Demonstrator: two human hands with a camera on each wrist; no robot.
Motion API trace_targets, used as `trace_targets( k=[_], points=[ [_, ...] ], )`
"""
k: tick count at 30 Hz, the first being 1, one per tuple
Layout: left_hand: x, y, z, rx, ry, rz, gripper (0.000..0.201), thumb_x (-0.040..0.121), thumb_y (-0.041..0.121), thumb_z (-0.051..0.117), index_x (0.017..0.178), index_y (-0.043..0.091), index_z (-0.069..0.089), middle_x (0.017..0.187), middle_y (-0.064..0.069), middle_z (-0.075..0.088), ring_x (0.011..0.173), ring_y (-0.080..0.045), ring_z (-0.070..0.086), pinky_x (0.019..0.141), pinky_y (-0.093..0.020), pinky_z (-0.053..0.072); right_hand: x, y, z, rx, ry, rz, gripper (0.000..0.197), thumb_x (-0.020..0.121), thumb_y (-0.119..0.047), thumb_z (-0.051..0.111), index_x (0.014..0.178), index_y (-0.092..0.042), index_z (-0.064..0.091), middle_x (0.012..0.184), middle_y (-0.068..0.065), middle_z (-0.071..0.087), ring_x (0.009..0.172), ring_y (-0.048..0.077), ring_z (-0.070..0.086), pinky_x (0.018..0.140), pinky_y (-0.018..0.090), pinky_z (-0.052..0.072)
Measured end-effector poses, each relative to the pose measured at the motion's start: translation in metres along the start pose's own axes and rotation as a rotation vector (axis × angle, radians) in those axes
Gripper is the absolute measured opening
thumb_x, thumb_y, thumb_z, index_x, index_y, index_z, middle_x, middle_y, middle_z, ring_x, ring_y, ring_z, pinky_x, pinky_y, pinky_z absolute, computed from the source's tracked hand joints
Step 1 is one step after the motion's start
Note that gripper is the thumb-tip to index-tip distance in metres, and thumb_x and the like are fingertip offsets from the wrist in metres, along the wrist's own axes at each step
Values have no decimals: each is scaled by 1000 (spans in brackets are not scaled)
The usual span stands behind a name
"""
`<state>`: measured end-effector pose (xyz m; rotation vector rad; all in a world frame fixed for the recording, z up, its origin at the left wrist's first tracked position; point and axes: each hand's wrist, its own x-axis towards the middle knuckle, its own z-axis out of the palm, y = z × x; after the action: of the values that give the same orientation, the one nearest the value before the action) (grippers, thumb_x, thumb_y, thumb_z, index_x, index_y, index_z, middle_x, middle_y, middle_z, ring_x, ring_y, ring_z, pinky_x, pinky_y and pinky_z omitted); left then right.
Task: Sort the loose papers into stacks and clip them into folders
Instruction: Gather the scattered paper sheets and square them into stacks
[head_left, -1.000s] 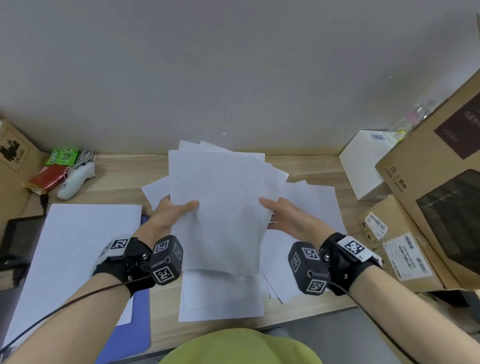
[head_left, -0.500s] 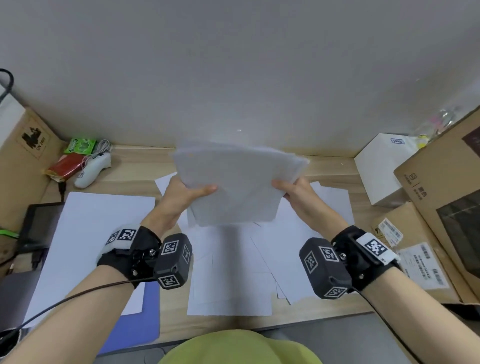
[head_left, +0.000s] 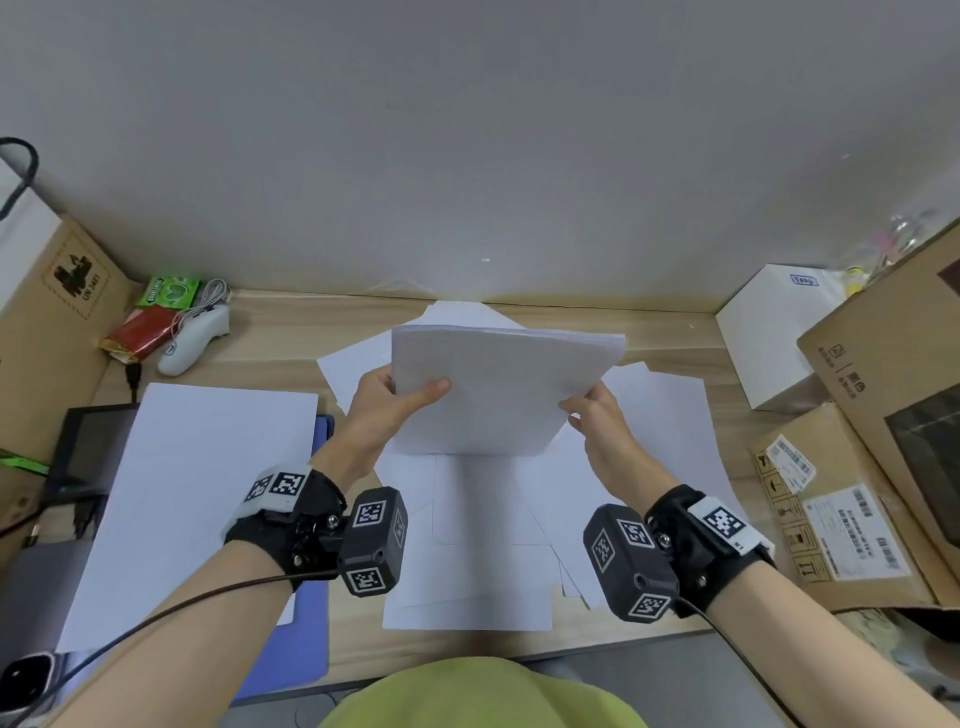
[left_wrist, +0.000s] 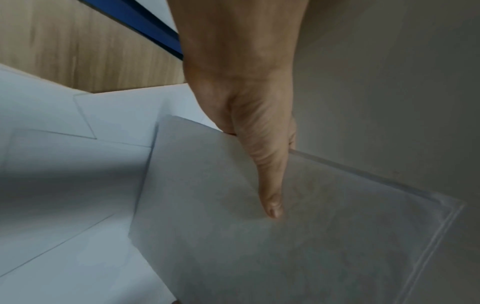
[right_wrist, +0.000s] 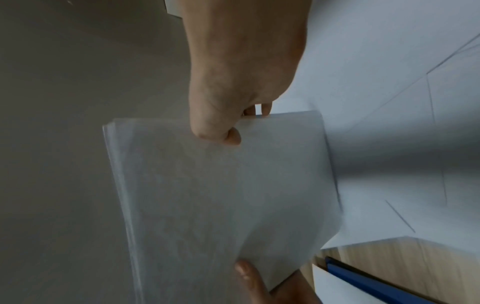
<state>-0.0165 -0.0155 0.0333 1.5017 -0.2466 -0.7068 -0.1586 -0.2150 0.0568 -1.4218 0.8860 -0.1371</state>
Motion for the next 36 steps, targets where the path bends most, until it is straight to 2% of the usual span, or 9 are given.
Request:
trace_targets(
  k=[4, 7, 9, 15, 20, 25, 29, 33, 36],
  points=[
    [0, -1, -10, 24, -29, -21, 40, 75, 22, 81, 112, 21, 67, 106, 6, 74, 101, -11, 69, 84, -24, 53, 1, 2, -2, -16, -1, 23, 39, 90, 1, 39, 123, -17, 49, 108, -9, 58, 99, 7, 51, 77, 18, 36],
    [-2, -14, -9, 95, -82, -78, 51, 72, 22, 83, 119, 24, 63, 112, 7, 71, 108, -12, 65, 94, -30, 50, 0, 5, 3, -37, -63, 46, 37, 92, 2, 39, 120, -22, 48, 105, -14, 57, 95, -1, 50, 73, 15, 35],
    [-2, -16, -3, 89, -41, -91, 49, 74, 20, 82, 118, 23, 62, 113, 6, 70, 108, -13, 64, 94, -30, 50, 0, 5, 9, -54, -104, 51, 40, 92, 3, 38, 122, -21, 47, 105, -17, 57, 94, -4, 49, 71, 14, 34],
    [2, 8, 4, 29, 40, -23, 30, 80, 19, 77, 105, 29, 64, 107, 8, 72, 98, -5, 67, 78, -17, 50, 10, -16, 7, -13, -89, -56, 44, 87, 4, 39, 124, -18, 52, 109, -7, 63, 95, 5, 57, 74, 19, 41],
    [1, -12, 0, 116, 30, -135, 36, 84, 19, 74, 117, 27, 62, 116, 9, 69, 109, -11, 62, 97, -30, 46, 22, 14, -1, -151, -105, 63, 43, 93, -8, 41, 133, -22, 46, 129, -6, 54, 121, 16, 47, 93, 29, 33],
    [0, -15, 12, 130, 77, -147, 34, 85, 5, 67, 107, 30, 60, 109, 11, 67, 103, -7, 60, 85, -23, 46, 26, 24, -6, -172, -175, 100, 42, 100, -23, 36, 142, -28, 35, 132, -13, 43, 120, 9, 36, 98, 29, 27],
    [7, -7, 23, 92, 180, -123, 36, 84, -2, 63, 101, 29, 58, 103, 11, 66, 96, -5, 60, 76, -18, 44, 31, 15, -6, -100, -167, 36, 39, 100, -21, 38, 138, -28, 40, 132, -14, 48, 118, 7, 42, 97, 28, 28],
    [8, -19, 20, 174, 155, -140, 43, 82, -4, 59, 112, 27, 57, 111, 8, 67, 105, -12, 62, 84, -26, 48, 35, 26, -16, -128, -162, 96, 35, 96, -16, 42, 130, -23, 45, 129, -9, 52, 121, 12, 46, 95, 28, 33],
    [3, -35, 20, 220, 150, -212, 43, 87, -1, 55, 117, 29, 53, 112, 15, 64, 112, -14, 58, 92, -30, 45, 37, 41, -25, -218, -201, 183, 26, 98, -18, 40, 124, -19, 46, 124, -6, 51, 120, 15, 44, 93, 28, 31]
  ],
)
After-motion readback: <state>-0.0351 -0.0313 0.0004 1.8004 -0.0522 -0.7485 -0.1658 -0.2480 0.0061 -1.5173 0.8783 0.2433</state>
